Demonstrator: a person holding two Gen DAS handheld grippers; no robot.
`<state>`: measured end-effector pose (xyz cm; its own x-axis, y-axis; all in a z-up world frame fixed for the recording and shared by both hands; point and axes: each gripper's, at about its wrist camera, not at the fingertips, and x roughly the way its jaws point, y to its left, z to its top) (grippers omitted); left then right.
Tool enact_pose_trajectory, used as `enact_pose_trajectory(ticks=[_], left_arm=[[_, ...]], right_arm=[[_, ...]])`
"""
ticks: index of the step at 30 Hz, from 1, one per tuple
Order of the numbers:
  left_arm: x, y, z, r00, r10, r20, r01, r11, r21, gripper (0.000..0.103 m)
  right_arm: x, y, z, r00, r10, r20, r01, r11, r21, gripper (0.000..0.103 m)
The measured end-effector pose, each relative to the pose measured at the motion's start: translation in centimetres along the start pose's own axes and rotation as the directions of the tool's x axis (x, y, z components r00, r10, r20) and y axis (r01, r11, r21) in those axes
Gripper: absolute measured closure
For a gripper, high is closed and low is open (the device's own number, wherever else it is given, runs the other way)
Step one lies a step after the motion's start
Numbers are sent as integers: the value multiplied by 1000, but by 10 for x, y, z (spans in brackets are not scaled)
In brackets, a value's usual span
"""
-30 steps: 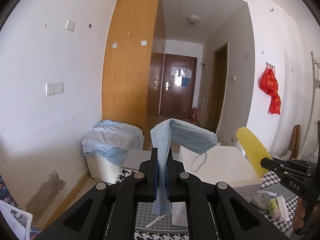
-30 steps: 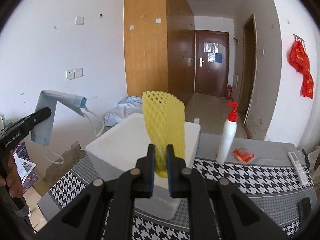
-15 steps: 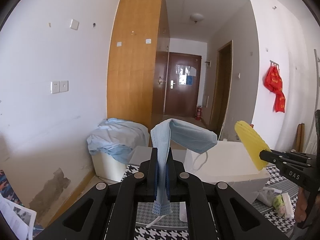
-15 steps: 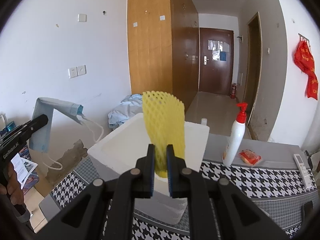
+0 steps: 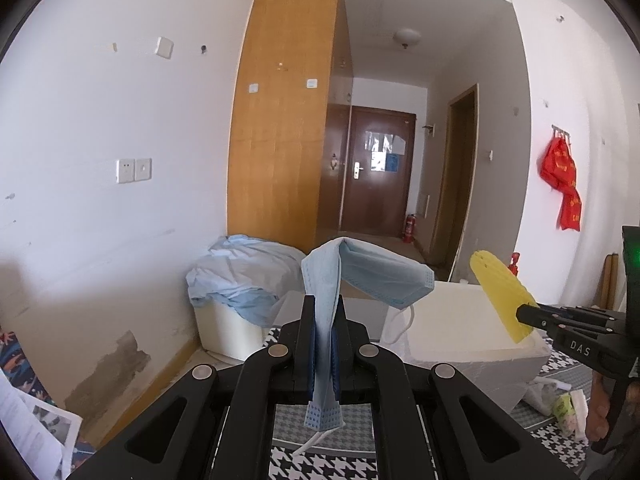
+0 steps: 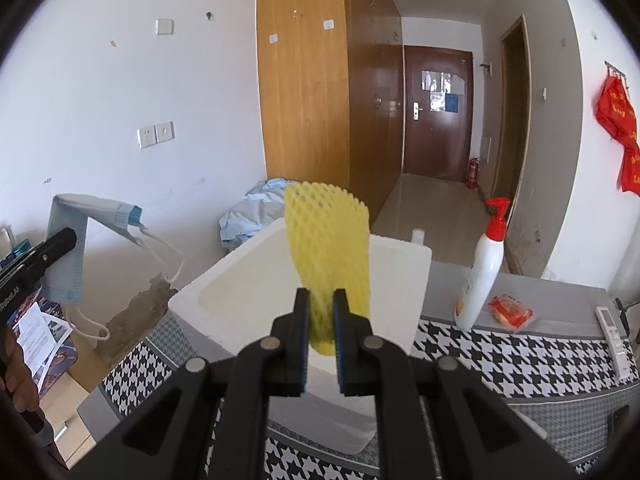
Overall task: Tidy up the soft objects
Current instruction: 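Open the right tool to drop the yellow mesh sleeve into the foam box, then lower the blue mask into the foam box and open the left tool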
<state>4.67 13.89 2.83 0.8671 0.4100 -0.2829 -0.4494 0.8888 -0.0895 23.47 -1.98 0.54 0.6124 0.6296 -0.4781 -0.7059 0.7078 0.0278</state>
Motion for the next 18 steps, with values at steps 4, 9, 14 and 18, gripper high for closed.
enact_pose_trajectory(ticks=[4, 9, 14, 18], left_arm=[[1, 2, -2, 1000, 5, -5, -5, 1000, -8, 97], [2, 4, -4, 1000, 6, -7, -6, 1000, -14, 97], [2, 4, -1, 1000, 5, 1, -5, 1000, -20, 97], [3, 3, 1, 1000, 1, 7, -1, 1000, -21, 97]], right_arm=[[3, 0, -2, 1000, 9, -1, -9, 1000, 0, 54], [-2, 2, -3, 1000, 20, 23, -20, 1000, -11, 32], [-7, 3, -3, 999, 16, 31, -16, 1000, -16, 32], [-12, -2, -5, 999, 13, 36, -12, 1000, -11, 30]])
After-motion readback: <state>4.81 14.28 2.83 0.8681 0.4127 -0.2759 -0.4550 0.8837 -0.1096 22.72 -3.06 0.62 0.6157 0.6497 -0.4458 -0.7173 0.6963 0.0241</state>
